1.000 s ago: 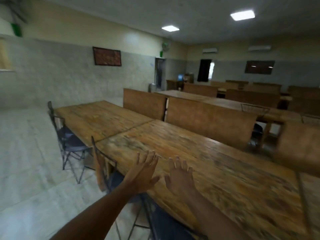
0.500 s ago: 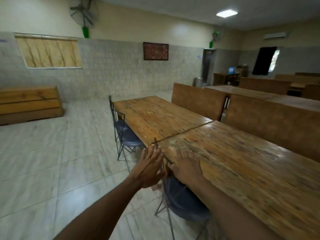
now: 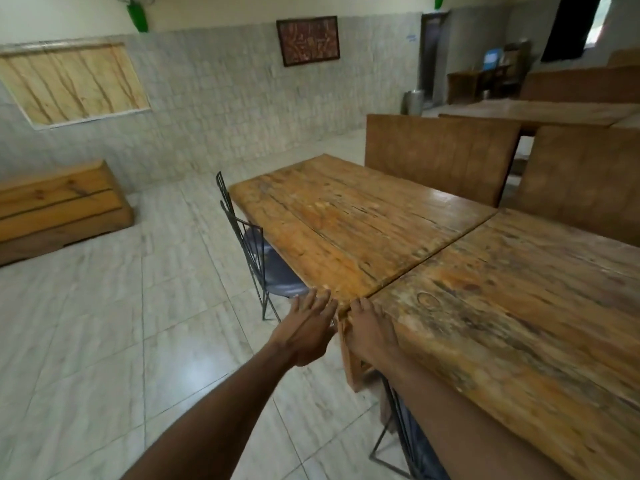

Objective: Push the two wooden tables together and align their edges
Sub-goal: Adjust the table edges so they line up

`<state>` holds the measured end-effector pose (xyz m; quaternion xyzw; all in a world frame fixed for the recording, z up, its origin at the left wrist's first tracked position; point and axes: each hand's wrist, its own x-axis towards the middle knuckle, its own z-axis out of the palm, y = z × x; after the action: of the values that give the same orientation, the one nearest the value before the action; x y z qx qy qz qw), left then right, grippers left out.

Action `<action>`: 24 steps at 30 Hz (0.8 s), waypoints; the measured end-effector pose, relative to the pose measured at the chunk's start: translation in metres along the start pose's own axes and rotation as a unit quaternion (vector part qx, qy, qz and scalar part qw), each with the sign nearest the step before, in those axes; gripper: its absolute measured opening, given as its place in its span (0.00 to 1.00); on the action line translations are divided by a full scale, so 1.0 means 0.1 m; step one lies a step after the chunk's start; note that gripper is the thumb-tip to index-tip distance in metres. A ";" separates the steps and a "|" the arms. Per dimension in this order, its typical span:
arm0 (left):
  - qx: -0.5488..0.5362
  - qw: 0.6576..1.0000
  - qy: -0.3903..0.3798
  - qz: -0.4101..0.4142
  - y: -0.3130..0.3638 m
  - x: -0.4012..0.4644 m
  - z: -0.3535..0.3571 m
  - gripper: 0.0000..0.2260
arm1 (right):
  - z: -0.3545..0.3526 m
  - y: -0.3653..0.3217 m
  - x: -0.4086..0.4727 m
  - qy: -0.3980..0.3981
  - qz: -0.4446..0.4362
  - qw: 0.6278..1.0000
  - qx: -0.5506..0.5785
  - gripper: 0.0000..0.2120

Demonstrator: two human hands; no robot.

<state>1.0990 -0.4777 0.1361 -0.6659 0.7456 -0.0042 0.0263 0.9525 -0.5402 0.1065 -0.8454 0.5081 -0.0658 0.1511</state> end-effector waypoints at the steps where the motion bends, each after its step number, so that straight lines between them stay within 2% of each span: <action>1: 0.003 1.000 -0.007 0.007 -0.07 0.11 0.02 0.26 | 0.03 -0.01 0.12 0.001 -0.001 1.000 0.011 0.28; 6: -0.005 0.998 -0.055 0.026 -0.72 1.10 0.30 0.29 | 0.51 -0.11 1.12 0.010 0.048 0.990 0.129 0.29; 11: -0.013 0.988 -0.116 0.101 -1.20 2.12 0.98 0.26 | 1.18 -0.08 1.97 0.049 0.169 0.967 0.186 0.29; 13: -0.021 0.977 -0.139 0.158 -1.33 2.51 1.31 0.26 | 1.40 0.06 2.25 0.080 0.233 0.949 0.198 0.30; 15: -0.014 0.966 -0.135 0.220 -1.38 2.77 1.58 0.27 | 1.56 0.28 2.39 0.111 0.299 0.931 0.175 0.31; 18: -0.022 0.947 -0.124 0.296 -1.43 3.02 1.95 0.26 | 1.73 0.61 2.53 0.135 0.384 0.904 0.130 0.27; 24: -0.087 0.931 -0.053 0.350 -1.48 3.27 2.48 0.27 | 1.86 0.77 2.60 0.149 0.386 0.910 0.011 0.26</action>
<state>1.2199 -0.8120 -0.1169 -0.3617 0.9262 0.1058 0.0073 1.0610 -0.7678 -0.1054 -0.5623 0.8104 -0.1330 0.0968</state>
